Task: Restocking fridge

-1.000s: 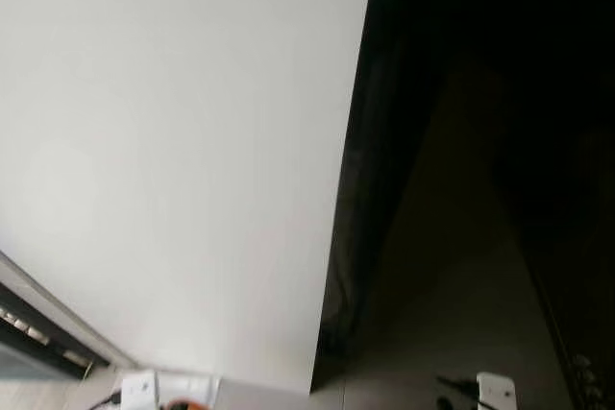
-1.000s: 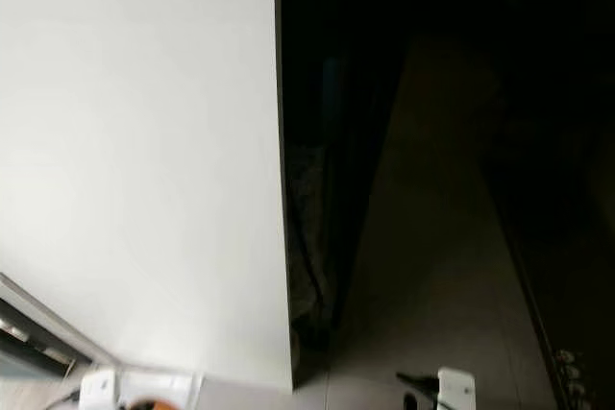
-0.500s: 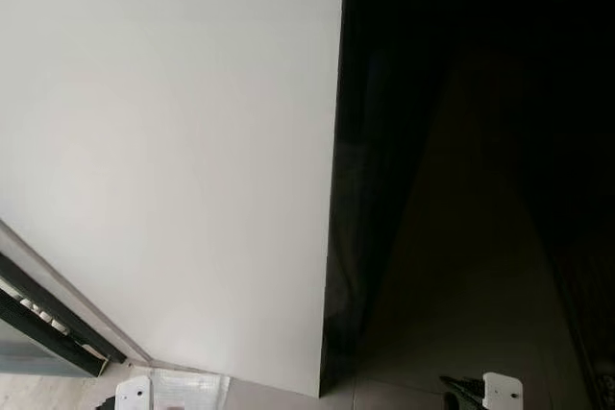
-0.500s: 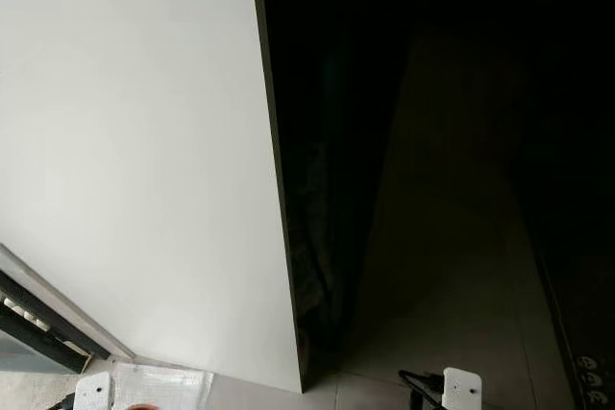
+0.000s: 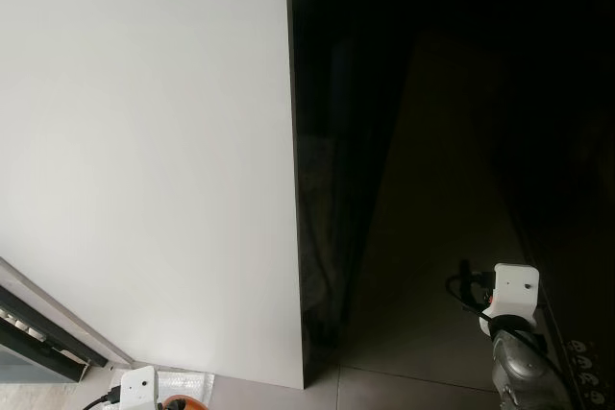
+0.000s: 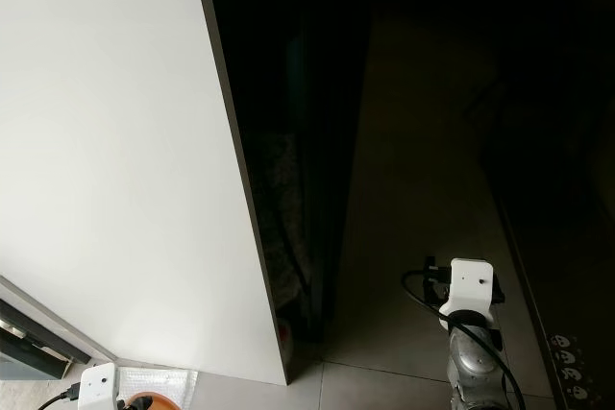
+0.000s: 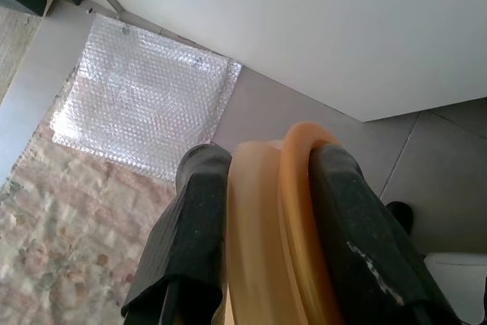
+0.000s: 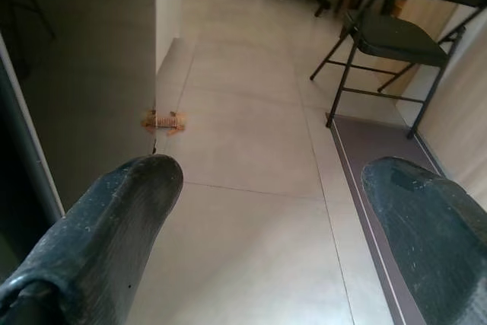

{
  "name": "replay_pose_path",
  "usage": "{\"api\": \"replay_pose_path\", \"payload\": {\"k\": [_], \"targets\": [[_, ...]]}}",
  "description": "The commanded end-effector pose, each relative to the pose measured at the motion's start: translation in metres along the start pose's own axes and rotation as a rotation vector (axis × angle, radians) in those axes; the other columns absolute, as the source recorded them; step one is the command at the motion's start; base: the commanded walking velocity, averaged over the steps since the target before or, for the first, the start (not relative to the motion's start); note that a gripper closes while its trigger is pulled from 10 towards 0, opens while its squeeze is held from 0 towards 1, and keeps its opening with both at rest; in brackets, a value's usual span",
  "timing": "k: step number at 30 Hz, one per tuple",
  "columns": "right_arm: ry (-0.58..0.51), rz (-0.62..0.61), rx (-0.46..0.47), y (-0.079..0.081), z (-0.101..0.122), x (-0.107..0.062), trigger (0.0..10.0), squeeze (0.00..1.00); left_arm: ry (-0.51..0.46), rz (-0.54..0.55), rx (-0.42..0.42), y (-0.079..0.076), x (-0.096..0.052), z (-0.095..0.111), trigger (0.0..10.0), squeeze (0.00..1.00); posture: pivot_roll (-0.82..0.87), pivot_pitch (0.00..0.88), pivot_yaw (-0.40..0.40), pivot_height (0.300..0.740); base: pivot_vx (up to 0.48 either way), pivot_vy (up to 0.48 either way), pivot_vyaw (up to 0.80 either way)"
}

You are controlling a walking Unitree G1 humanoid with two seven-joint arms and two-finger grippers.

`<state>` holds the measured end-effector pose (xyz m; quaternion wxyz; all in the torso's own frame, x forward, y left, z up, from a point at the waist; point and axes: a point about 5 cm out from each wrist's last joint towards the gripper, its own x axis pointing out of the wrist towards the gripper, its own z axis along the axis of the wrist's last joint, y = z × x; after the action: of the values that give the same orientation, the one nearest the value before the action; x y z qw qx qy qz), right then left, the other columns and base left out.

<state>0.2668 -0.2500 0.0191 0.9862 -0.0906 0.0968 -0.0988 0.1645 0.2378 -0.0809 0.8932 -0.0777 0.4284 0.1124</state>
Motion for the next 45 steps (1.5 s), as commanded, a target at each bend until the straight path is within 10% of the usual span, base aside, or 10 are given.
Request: {"api": "replay_pose_path", "payload": {"k": [1, 11, 18, 19, 20, 22, 28, 29, 30, 45], "targets": [[-0.048, 0.017, -0.035, 0.006, 0.014, 0.005, 10.0, 0.00, 0.066, 0.002, 0.003, 0.002, -0.003, -0.016, 10.0, 0.00, -0.17, 0.000, 0.002, 0.740, 0.000, 0.000, 0.00], [-0.300, 0.226, -0.017, 0.054, 0.077, -0.004, 10.0, 0.00, 0.070, 0.004, 0.007, 0.001, -0.003, -0.017, 10.0, 0.00, -0.19, 0.000, 0.003, 0.740, 0.000, 0.000, 0.00], [-0.272, 0.465, -0.004, 0.093, 0.092, -0.016, 10.0, 0.00, 0.068, 0.004, 0.007, 0.001, -0.004, -0.017, 10.0, 0.00, -0.19, 0.000, -0.001, 0.740, 0.000, 0.000, 0.00], [-0.271, 0.492, -0.013, 0.098, 0.094, -0.019, 10.0, 0.06, 0.067, 0.004, 0.006, 0.001, -0.004, -0.017, 10.0, 0.00, -0.19, 0.000, -0.003, 0.740, 0.000, 0.000, 0.00], [-0.264, 0.477, 0.005, 0.097, 0.096, -0.019, 10.0, 0.94, 0.067, 0.003, 0.007, 0.000, -0.004, -0.017, 10.0, 0.00, -0.18, 0.000, -0.003, 0.740, 0.000, 0.000, 0.00], [-0.244, 0.475, 0.026, 0.098, 0.096, -0.018, 10.0, 1.00, 0.070, 0.002, 0.011, 0.000, -0.004, -0.018, 10.0, 0.00, -0.18, 0.000, -0.003, 0.740, 0.000, 0.000, 0.00], [-0.214, 0.468, -0.020, 0.092, 0.098, -0.010, 10.0, 1.00, 0.074, 0.002, 0.019, 0.000, -0.003, -0.018, 10.0, 0.00, -0.19, 0.000, -0.007, 0.740, 0.000, 0.000, 0.00], [-0.205, 0.461, -0.052, 0.089, 0.098, -0.006, 10.0, 0.85, 0.074, 0.001, 0.020, -0.001, -0.003, -0.018, 10.0, 0.00, -0.19, 0.000, -0.008, 0.740, 0.000, 0.000, 0.00], [-0.199, 0.459, -0.062, 0.089, 0.098, -0.004, 10.0, 0.00, 0.074, 0.001, 0.021, -0.001, -0.003, -0.018, 10.0, 0.00, -0.19, 0.000, -0.008, 0.740, 0.000, 0.000, 0.00], [-0.176, 0.447, -0.074, 0.095, 0.112, 0.025, 10.0, 0.00, 0.069, -0.001, 0.021, -0.002, -0.003, -0.016, 10.0, 0.00, -0.19, 0.000, -0.008, 0.740, 0.000, 0.000, 0.00]]}}
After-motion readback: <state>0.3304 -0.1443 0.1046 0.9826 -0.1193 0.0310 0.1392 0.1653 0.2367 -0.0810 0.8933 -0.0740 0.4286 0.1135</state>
